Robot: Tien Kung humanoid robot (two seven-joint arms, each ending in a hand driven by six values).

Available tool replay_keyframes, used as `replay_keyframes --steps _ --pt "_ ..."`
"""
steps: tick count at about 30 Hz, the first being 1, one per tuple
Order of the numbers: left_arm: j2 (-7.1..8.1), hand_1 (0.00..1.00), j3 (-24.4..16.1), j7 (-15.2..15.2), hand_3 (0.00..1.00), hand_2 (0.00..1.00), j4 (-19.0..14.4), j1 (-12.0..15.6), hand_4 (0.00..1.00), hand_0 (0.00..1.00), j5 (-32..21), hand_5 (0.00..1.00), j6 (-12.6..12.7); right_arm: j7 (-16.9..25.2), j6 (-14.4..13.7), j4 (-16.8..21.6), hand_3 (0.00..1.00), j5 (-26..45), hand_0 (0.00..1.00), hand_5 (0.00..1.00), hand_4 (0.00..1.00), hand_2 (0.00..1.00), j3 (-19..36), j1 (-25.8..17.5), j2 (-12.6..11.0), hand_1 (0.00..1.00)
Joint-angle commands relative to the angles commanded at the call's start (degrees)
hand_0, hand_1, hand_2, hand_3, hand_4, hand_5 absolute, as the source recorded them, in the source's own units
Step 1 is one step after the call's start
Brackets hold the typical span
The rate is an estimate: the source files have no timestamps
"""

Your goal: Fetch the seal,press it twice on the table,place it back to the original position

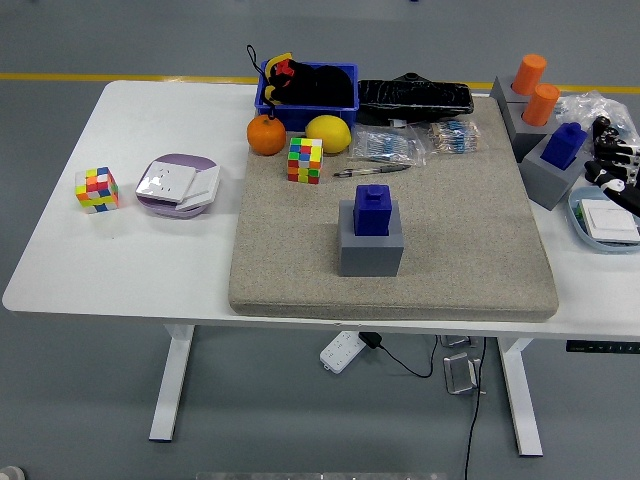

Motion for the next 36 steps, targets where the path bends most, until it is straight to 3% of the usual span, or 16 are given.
replay_keyframes --steps 36 --pt "-0.22 0.744 0.8 0.0 0.761 0.737 -0.1 0.2 0.621 0.793 -1.0 0.441 0.0 -0.4 0.1 0.6 0.617 0.1 0.781 0.306 0.850 0.670 0.2 -1.1 0.4 0.666"
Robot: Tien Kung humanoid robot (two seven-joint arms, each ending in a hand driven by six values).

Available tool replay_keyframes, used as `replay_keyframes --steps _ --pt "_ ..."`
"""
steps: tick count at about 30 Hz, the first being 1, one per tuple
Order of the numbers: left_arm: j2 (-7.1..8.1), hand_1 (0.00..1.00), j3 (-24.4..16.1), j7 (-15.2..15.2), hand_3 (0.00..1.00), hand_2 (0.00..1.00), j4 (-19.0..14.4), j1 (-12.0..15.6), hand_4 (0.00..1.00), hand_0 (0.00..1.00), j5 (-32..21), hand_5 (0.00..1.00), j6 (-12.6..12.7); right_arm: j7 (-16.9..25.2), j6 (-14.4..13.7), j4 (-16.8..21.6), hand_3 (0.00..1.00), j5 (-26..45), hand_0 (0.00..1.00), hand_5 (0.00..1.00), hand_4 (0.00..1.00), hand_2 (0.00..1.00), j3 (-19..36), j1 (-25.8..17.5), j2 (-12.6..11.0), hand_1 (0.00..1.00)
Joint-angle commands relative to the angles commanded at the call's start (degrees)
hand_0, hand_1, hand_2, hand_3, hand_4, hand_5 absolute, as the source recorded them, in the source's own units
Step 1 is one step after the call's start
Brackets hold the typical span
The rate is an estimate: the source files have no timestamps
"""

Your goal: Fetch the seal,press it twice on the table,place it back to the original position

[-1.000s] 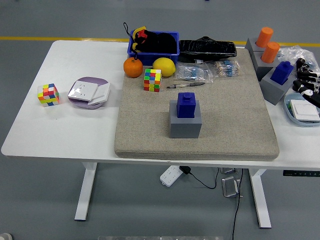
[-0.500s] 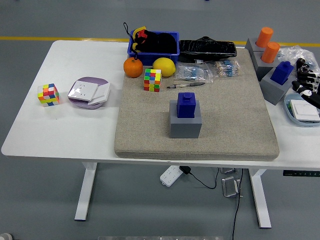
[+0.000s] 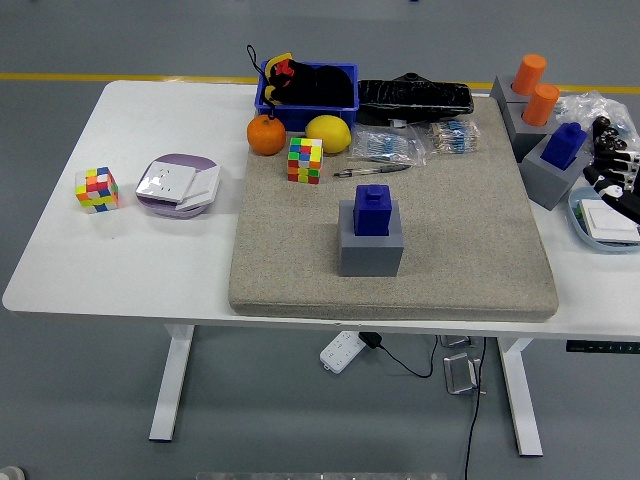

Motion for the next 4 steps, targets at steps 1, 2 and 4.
replay_keyframes --steps 1,2,4 --pt "-0.01 0.744 0.1 0.0 0.761 0.737 0.0 0.0 0.621 0.793 -0.1 0.441 0.0 0.0 0.0 0.0 0.617 0.0 0.781 0.306 0.850 0.670 0.0 0.0 0.0 0.666" --pt "-0.04 0.744 0.4 0.0 0.761 0.737 0.1 0.0 0.621 0.793 -0.4 0.441 0.0 0.0 0.0 0.0 0.617 0.0 0.781 0.306 0.850 0.670 0.1 0.0 0.0 0.666" --pt "-0.08 0.744 0.7 0.1 0.761 0.737 0.2 0.1 0.621 0.793 -0.7 0.441 -0.1 -0.1 0.0 0.1 0.617 0.1 0.781 0.306 0.850 0.670 0.0 0.1 -0.1 0.666"
